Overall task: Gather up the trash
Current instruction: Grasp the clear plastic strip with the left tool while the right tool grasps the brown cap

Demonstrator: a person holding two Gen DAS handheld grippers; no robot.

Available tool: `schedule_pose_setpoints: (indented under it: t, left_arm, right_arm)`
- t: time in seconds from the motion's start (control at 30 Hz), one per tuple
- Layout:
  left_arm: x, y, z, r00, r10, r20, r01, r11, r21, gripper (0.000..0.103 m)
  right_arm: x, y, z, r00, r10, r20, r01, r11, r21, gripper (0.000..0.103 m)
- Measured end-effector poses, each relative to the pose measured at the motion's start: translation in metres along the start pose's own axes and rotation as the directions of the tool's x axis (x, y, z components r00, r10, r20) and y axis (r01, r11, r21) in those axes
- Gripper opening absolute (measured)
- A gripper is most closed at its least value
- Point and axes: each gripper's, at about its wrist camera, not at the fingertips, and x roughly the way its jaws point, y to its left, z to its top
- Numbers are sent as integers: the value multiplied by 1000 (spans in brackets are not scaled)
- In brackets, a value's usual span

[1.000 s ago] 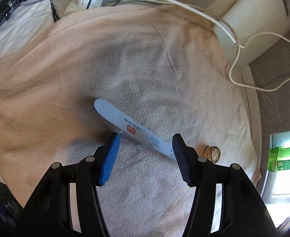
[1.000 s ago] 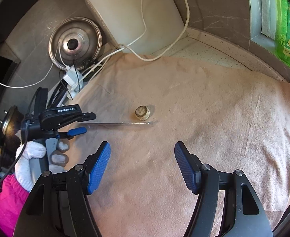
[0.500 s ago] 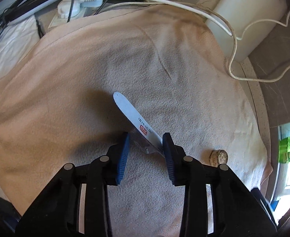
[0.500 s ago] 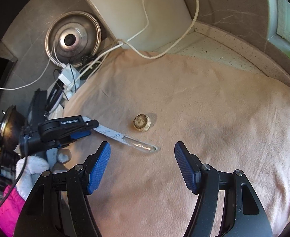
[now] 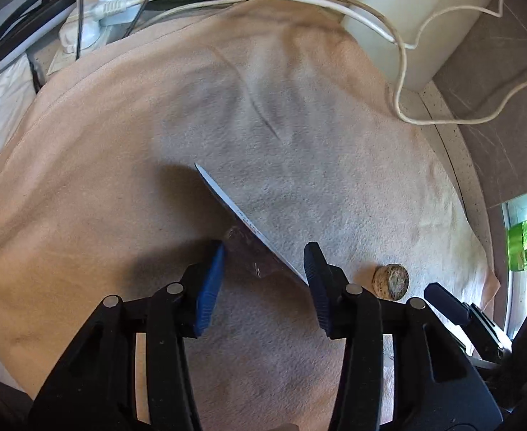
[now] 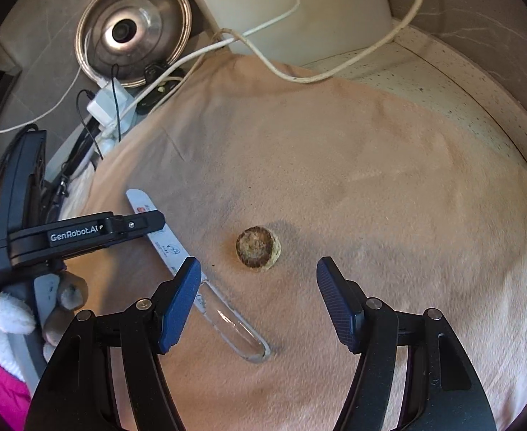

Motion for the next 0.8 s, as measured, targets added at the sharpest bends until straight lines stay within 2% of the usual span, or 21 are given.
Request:
schedule_pose_setpoints:
  t: [0.03,0.1,0.2,0.33,0.37,0.47,0.5,0.8]
  left_arm:
    - [1,-3,-1,1000,14,12,-14,1000,11,45]
    - [2,-4,-1,1000,17,24,-17,1000,11,34]
    - [3,2,3,1000,-18,18,18,1000,-18,28]
    - [-4,12,3,999,-38,9,38,999,-13,24]
    - [-7,13,3,999,-42,10,42,999,-10,23]
    - [-16,17,1,998,-57,16,56,998,10,17]
    - [-19,18,0,998,-61,21,61,998,20,16]
    - [-42,25,-10,996,-82,42,79,995,68,15]
  right_arm:
    - [2,1,1,1000,-1,-4,1,1000,-11,65]
    - [7,3,3,1000,-7,-15,7,1000,-29,62]
    - [16,6,8,999,-11,-33,9,999,-48,56]
    - [29,11,11,998,-44,-52,39,996,-85,56]
    - [32,13,11,997,-57,-54,52,994,-97,53]
    - [41,17,11,992,-112,-59,104,986,-128,32]
    - [41,18,12,991,-121,-53,113,985,-133,30]
    - [18,13,3,996,-83,-11,82,994,-78,30]
